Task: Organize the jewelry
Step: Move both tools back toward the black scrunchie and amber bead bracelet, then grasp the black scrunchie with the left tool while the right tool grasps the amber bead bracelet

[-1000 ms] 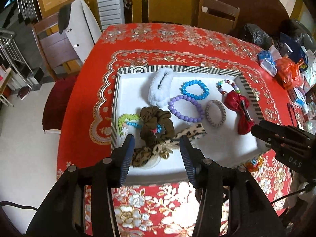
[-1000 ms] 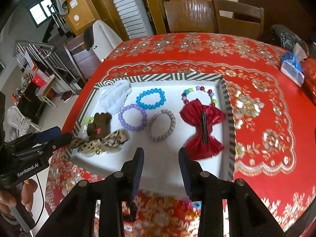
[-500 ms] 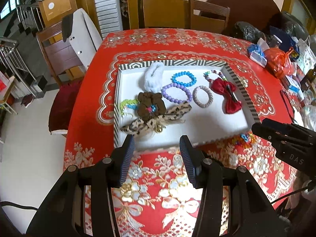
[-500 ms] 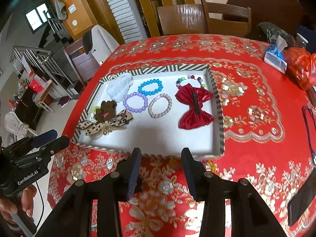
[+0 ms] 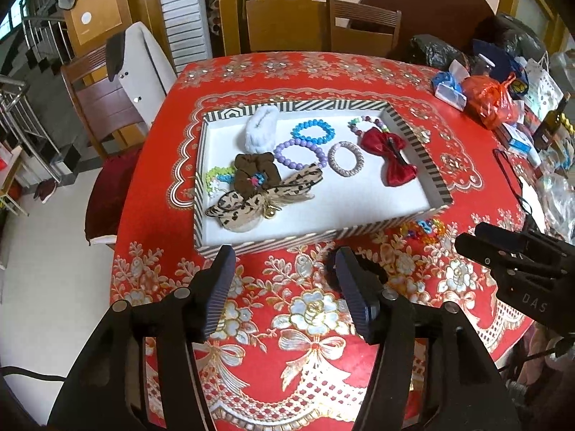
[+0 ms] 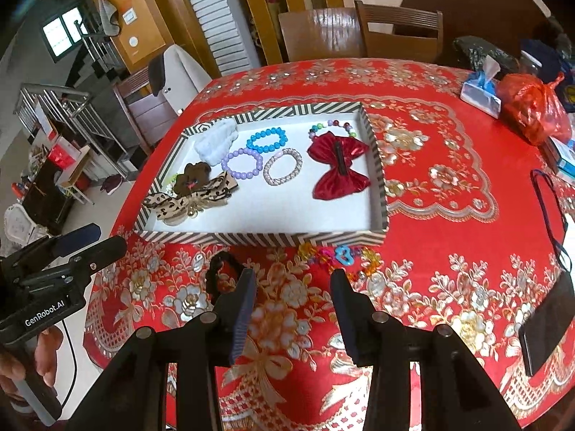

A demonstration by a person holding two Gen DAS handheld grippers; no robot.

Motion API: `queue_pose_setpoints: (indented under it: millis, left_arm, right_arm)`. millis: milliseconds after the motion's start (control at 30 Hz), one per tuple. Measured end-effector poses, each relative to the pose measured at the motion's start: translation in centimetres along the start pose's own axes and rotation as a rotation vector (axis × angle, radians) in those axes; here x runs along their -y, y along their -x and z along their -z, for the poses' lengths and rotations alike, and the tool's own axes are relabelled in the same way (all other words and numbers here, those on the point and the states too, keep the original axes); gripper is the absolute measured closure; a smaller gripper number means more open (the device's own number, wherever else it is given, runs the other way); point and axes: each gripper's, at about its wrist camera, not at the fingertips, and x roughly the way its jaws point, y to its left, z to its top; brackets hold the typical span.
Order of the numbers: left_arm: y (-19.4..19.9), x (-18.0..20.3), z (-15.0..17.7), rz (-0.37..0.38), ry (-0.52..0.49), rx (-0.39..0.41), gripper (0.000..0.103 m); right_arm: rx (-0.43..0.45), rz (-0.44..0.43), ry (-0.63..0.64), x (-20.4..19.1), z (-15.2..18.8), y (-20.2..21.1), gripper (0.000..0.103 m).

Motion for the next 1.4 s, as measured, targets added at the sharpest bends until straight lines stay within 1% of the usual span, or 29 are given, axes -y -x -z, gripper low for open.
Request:
queue_pose_setpoints:
  millis: [367,700,767,800,833,900,967,1167,1267,1400]
  left_arm:
    - [0.1,1.0,1.1,0.009,-0.013,-0.016,0.044]
    - [-0.6,1.4,1.2,0.021,-0.013,-0.038,0.043]
    - [-0.8,1.0,1.2,0.043,-0.004,-0.047,0.043]
    - [-0.9,0.8,1.2,0.055,0.005,-0.052,0.042]
    - [-1.1,0.4,1.2,0.080,0.022,-0.065,0.037]
    - [-1.7,-0.5,1.3,0.129,0.063,-0.094,0.035]
    - [-2.5,-1.3,1.6,0.157,0.102,-0.129,0.035]
    - [-4.1,-1.6,2.2,0.173,0.133,-0.173,0.035]
    - [-5.0,-1.2,2.2,0.164,0.132,-0.192,0.035]
    - [-6.5,-0.6,1.9,0.136,0.124,-0.208,0.035]
  right_arm:
    - [-0.021,0.028,-0.044,2.2,2.0,0.1,0.061]
    - [-0.053,0.041,-0.055,3.6,2.8,-0.6,0.061]
    - [-0.063,0.048,-0.065,4.2,3.0,-0.9,0.061]
    - [-0.067,0.052,-0.068,4.4,3.1,-1.1,0.061]
    - [-0.072,0.062,-0.071,4.8,3.3,-1.4,0.061]
    - [-0.084,0.077,-0.085,5.5,3.5,-1.9,0.061]
    - [-0.088,0.068,-0.107,6.4,3.3,-2.5,0.061]
    - [-0.083,0.039,-0.084,6.2,2.2,-3.8,0.061]
    - [-0.086,0.040,-0.060,5.8,1.3,-4.8,0.061]
    - [-0.076,-0.025,0.019,4.0,0.4,-5.1,0.061]
